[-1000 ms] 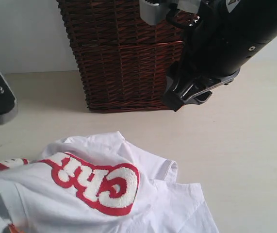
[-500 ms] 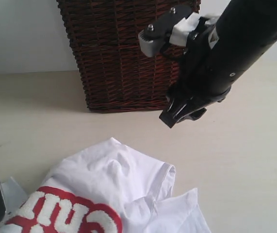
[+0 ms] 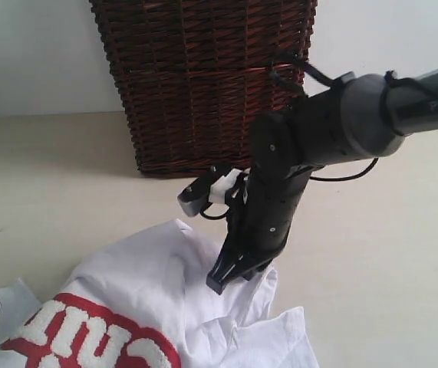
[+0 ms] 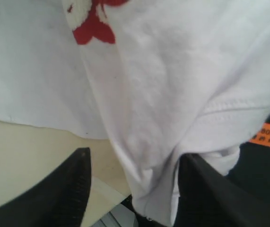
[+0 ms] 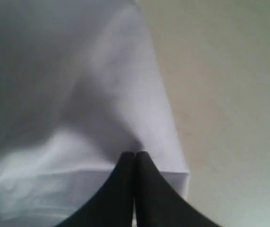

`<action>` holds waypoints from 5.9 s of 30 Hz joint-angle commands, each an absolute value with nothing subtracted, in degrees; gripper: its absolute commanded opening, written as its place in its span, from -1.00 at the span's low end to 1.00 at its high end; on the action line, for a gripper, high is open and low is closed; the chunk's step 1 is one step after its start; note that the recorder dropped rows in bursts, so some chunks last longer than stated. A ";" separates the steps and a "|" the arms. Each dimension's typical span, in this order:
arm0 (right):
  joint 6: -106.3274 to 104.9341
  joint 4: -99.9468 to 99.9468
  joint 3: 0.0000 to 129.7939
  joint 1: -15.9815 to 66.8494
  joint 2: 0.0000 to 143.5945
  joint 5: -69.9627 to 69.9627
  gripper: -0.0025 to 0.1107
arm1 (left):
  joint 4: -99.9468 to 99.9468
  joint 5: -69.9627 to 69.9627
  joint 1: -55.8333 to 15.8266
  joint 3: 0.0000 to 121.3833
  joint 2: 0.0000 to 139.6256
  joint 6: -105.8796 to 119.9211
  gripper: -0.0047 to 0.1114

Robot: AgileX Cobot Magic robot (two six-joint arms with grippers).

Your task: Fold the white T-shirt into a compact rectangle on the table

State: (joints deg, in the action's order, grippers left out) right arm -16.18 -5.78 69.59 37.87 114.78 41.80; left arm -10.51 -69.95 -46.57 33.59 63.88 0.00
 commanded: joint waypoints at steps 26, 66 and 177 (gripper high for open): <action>-7.73 4.10 69.52 24.27 109.59 37.69 -0.96 | -18.53 -32.63 -40.67 29.57 87.11 -35.09 -0.77; -24.27 -21.09 69.52 24.27 93.29 41.19 -0.96 | -19.22 -19.91 -11.47 50.65 109.72 -28.64 -0.92; -27.55 -21.10 63.74 18.60 86.05 52.68 -0.55 | -5.17 -63.73 -44.74 41.12 98.02 -9.63 -0.92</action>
State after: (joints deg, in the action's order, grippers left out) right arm -25.48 -20.73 63.22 18.73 86.49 52.10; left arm -3.43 -62.26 -46.81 41.25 101.77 -8.63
